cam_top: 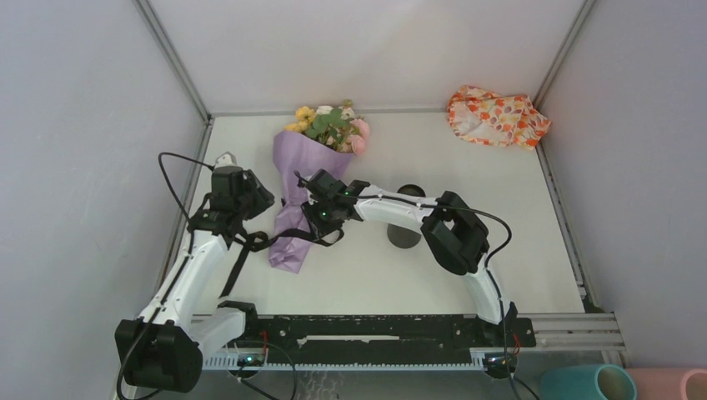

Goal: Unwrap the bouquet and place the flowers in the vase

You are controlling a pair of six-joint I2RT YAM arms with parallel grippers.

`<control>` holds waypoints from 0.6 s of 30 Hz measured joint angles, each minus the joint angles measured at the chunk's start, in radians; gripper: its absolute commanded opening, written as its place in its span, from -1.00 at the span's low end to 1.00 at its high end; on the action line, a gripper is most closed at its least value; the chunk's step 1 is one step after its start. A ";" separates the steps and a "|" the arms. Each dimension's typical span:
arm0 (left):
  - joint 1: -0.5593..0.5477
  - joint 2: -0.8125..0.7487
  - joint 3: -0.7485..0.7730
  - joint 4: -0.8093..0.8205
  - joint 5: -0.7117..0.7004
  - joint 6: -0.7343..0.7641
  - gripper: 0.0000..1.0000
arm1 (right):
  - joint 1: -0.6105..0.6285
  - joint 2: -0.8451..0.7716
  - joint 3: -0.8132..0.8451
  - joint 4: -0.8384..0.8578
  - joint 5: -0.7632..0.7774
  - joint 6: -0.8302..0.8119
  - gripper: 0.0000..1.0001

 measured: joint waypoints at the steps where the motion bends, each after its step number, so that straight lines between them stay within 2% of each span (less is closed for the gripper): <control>1: 0.000 0.002 0.000 0.002 0.002 0.000 -0.02 | 0.003 0.000 -0.003 0.002 -0.011 -0.004 -0.28; 6: 0.000 0.021 0.000 0.013 0.014 -0.001 -0.03 | 0.020 0.000 -0.057 0.019 -0.052 -0.018 -0.43; 11: 0.000 0.029 -0.001 0.026 0.028 -0.002 -0.03 | 0.034 -0.002 -0.138 0.037 -0.084 -0.022 -0.68; 15: 0.000 0.047 -0.002 0.034 0.040 -0.003 -0.03 | 0.037 -0.024 -0.181 0.068 -0.092 -0.023 -0.70; 18: -0.002 0.062 -0.006 0.055 0.060 -0.003 0.00 | 0.044 -0.069 -0.248 0.082 -0.087 -0.022 -0.60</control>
